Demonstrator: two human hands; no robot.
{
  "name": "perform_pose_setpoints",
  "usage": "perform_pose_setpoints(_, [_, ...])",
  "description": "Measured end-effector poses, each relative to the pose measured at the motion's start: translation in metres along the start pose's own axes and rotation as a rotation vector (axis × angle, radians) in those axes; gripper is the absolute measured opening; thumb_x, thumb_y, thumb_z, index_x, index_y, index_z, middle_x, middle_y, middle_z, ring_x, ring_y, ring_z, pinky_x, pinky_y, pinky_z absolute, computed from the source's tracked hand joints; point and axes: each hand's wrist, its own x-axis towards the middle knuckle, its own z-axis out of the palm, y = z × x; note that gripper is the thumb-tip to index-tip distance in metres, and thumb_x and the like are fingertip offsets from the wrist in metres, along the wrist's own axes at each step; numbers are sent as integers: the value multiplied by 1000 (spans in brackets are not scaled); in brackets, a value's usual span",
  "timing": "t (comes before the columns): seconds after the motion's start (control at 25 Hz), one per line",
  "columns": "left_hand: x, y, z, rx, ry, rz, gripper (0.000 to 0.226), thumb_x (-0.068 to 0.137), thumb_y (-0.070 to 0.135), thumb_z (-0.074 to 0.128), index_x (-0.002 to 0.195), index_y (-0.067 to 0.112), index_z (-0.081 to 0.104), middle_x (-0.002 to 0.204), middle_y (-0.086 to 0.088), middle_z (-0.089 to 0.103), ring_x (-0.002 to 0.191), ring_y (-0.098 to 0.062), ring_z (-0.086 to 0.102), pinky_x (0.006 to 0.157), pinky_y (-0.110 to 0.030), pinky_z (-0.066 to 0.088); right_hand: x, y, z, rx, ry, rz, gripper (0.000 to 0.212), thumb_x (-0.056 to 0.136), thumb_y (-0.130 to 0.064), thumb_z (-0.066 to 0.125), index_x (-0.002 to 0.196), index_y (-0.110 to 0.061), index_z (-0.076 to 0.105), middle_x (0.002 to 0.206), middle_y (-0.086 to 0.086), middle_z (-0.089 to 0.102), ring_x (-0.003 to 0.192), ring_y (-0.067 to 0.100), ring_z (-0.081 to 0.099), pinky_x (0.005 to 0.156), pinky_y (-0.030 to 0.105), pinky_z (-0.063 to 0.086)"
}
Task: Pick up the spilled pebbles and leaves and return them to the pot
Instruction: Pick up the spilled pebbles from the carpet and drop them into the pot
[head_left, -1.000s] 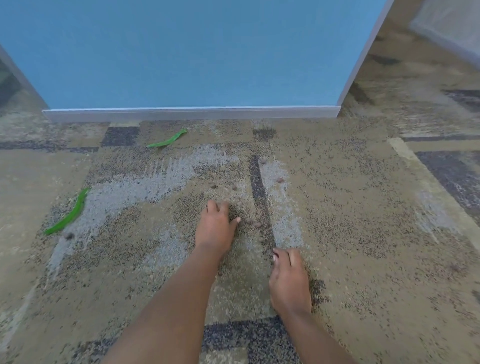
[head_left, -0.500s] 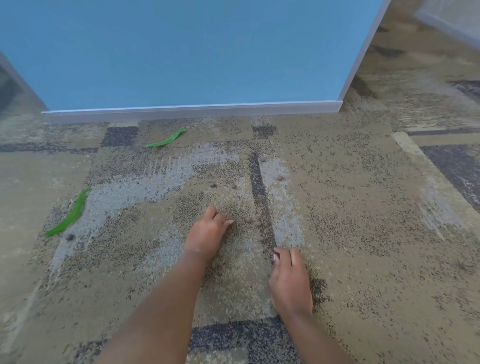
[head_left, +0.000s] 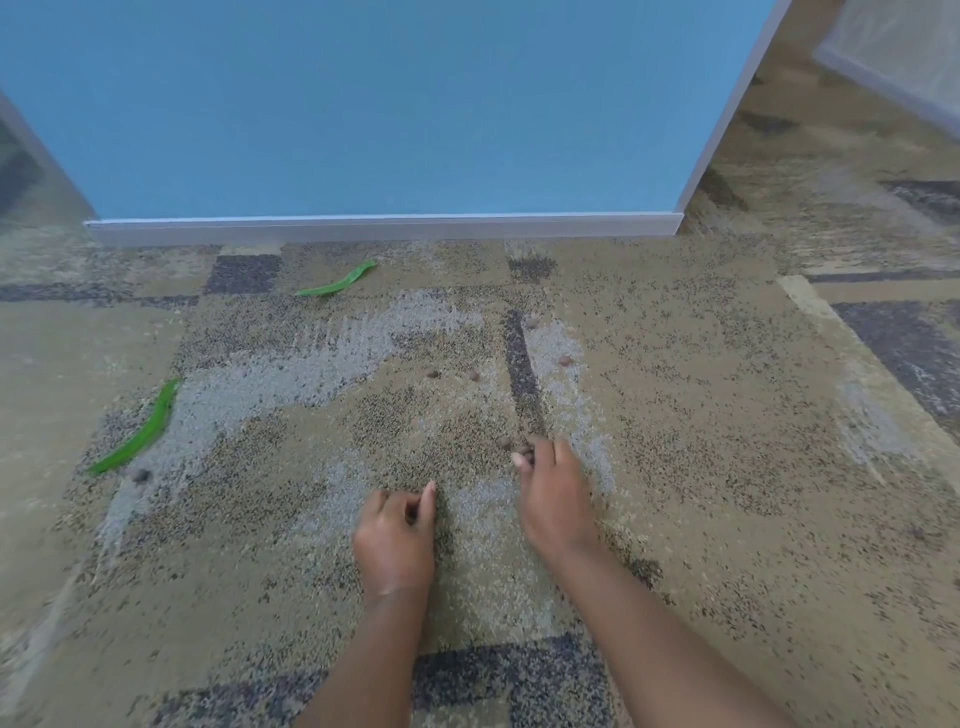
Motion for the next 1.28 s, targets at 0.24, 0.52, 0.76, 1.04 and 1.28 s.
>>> perform_pose_setpoints(0.24, [0,1,1,14,9,41,22,84,28,71,75,8,70,79,-1,58,58,-9,52,54,-21,46,54,-16,14,-380,-87,-190,21,99,-30,39,110,-14,46,97,6,52,60,10,46,40,20,35])
perform_pose_setpoints(0.52, [0,2,2,38,37,63,23,82,26,74,67,11,66,76,0,59,53,3,42,50,-7,31,75,-8,11,-433,-96,-331,7,99,-10,42,103,-11,47,90,9,53,49,9,45,38,20,44])
perform_pose_setpoints(0.76, [1,6,1,47,20,45,23,81,26,75,65,14,64,74,2,58,54,8,40,50,-2,23,70,5,4,-397,-165,-554,29,105,-26,32,106,-8,55,95,10,60,63,17,57,52,28,54])
perform_pose_setpoints(1.04, [2,5,0,36,23,40,28,84,28,72,63,22,55,72,5,55,55,6,42,50,-4,26,142,22,-24,129,104,169,23,98,-26,43,93,-9,59,72,-1,58,48,7,47,30,12,30])
perform_pose_setpoints(1.28, [3,6,-1,51,32,45,30,83,29,73,61,22,53,68,6,54,51,6,40,46,-5,24,182,39,-24,-145,-10,291,28,93,-7,53,121,-3,49,102,16,57,84,27,58,64,30,52])
